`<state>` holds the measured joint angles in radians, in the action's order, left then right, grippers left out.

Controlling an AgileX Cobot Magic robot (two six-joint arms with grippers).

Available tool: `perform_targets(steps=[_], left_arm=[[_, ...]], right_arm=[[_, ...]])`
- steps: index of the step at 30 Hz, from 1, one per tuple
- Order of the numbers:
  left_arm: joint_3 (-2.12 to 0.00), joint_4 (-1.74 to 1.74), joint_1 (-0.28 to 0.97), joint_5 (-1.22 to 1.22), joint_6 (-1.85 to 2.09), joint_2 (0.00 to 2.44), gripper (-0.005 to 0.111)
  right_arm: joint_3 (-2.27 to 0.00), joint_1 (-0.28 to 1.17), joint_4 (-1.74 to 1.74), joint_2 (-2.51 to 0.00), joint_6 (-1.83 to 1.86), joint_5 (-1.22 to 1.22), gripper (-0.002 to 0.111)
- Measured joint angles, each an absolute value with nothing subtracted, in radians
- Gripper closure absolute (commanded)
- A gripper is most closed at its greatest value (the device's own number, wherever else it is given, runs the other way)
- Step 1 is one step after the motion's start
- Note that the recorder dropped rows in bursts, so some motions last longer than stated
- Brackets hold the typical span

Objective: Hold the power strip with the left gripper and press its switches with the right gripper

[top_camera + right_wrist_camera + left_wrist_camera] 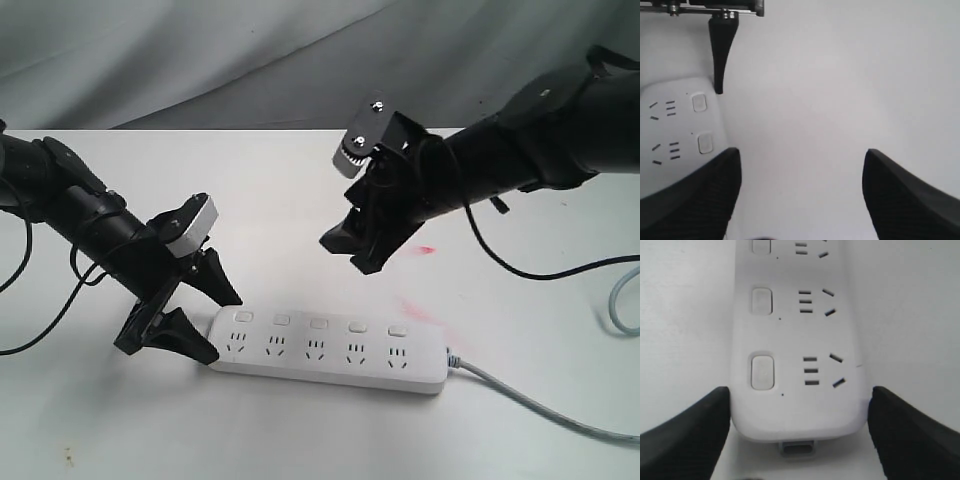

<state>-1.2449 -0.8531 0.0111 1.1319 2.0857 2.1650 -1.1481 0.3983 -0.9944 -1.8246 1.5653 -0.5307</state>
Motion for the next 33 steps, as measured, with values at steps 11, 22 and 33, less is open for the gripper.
perform_targets(steps=[11,22,33], left_arm=[[-1.245,-0.853,0.011,1.132,2.086,2.165,0.058],[-1.245,-0.853,0.011,1.132,2.086,2.165,0.058],[-1.245,-0.853,0.011,1.132,2.086,2.165,0.058]], right_arm=[[-0.995,0.376,-1.086,-1.824,1.652,-0.474,0.045],[-0.988,0.376,-1.127,-1.928,1.686,-0.464,0.045],[-0.987,0.376,-1.131,-1.928,1.686,-0.464,0.045]])
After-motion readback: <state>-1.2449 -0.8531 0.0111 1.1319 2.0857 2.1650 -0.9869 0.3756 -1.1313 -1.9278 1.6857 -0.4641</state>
